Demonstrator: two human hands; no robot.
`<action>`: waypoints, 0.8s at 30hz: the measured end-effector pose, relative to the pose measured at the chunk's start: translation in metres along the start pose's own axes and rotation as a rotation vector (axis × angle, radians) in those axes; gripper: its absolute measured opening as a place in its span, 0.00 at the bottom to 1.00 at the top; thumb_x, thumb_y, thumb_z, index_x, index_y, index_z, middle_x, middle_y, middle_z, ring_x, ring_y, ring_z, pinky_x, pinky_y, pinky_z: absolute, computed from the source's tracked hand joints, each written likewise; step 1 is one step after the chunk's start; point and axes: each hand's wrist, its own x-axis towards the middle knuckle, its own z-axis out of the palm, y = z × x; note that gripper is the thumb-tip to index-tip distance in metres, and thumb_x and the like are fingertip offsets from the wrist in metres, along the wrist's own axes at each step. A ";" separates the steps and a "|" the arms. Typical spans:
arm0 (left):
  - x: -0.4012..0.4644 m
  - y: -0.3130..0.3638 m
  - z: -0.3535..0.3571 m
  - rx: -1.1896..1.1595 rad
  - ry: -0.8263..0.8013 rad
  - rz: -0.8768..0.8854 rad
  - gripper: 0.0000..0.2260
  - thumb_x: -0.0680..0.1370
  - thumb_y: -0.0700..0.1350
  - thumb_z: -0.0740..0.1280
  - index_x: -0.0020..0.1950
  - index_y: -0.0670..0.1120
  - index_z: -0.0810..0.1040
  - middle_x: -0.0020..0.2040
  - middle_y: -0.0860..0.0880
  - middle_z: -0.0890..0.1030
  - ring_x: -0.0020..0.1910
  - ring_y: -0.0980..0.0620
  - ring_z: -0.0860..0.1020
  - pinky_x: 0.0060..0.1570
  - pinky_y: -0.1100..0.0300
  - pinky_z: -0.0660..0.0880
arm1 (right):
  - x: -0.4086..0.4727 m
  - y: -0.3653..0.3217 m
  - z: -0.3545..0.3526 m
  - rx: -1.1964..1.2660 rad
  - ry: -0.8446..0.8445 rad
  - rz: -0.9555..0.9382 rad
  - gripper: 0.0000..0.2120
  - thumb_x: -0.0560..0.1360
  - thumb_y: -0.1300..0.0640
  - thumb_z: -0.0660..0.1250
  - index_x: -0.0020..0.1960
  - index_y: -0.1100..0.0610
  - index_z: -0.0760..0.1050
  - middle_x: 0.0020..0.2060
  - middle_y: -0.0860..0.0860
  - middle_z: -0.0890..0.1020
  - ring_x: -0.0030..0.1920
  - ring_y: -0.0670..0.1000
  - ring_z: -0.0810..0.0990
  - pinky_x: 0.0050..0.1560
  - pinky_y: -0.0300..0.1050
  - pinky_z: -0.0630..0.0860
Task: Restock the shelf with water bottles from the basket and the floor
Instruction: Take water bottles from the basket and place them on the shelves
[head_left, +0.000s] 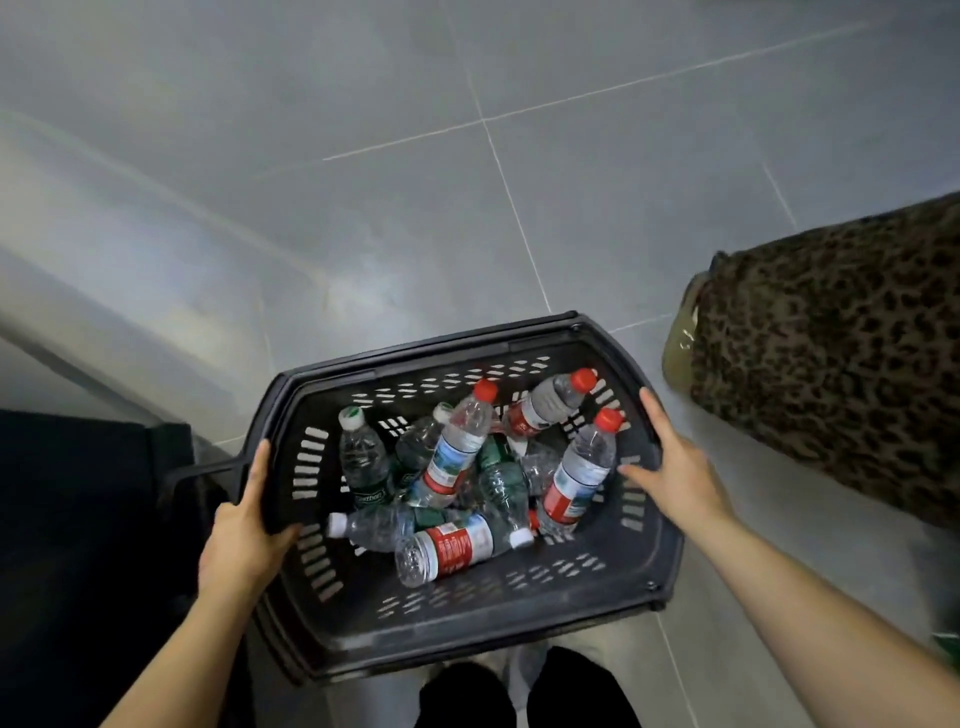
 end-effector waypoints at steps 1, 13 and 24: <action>0.002 0.002 -0.003 0.019 -0.017 0.013 0.49 0.68 0.47 0.75 0.71 0.70 0.40 0.36 0.42 0.69 0.40 0.34 0.77 0.36 0.52 0.70 | -0.003 0.001 -0.003 0.017 0.002 0.018 0.47 0.68 0.54 0.74 0.72 0.32 0.46 0.49 0.62 0.80 0.47 0.60 0.80 0.49 0.54 0.77; -0.015 0.055 -0.045 0.191 -0.258 0.296 0.50 0.69 0.47 0.74 0.71 0.69 0.38 0.40 0.40 0.75 0.43 0.35 0.79 0.37 0.51 0.74 | -0.136 0.047 -0.037 0.175 -0.018 0.368 0.47 0.69 0.53 0.73 0.70 0.29 0.42 0.62 0.58 0.77 0.58 0.59 0.78 0.60 0.56 0.74; -0.042 0.162 -0.039 0.334 -0.356 0.602 0.48 0.70 0.44 0.71 0.72 0.68 0.38 0.40 0.42 0.76 0.42 0.37 0.79 0.36 0.50 0.75 | -0.248 0.099 -0.055 0.393 0.110 0.621 0.49 0.68 0.55 0.74 0.66 0.27 0.40 0.63 0.57 0.77 0.60 0.59 0.77 0.61 0.54 0.73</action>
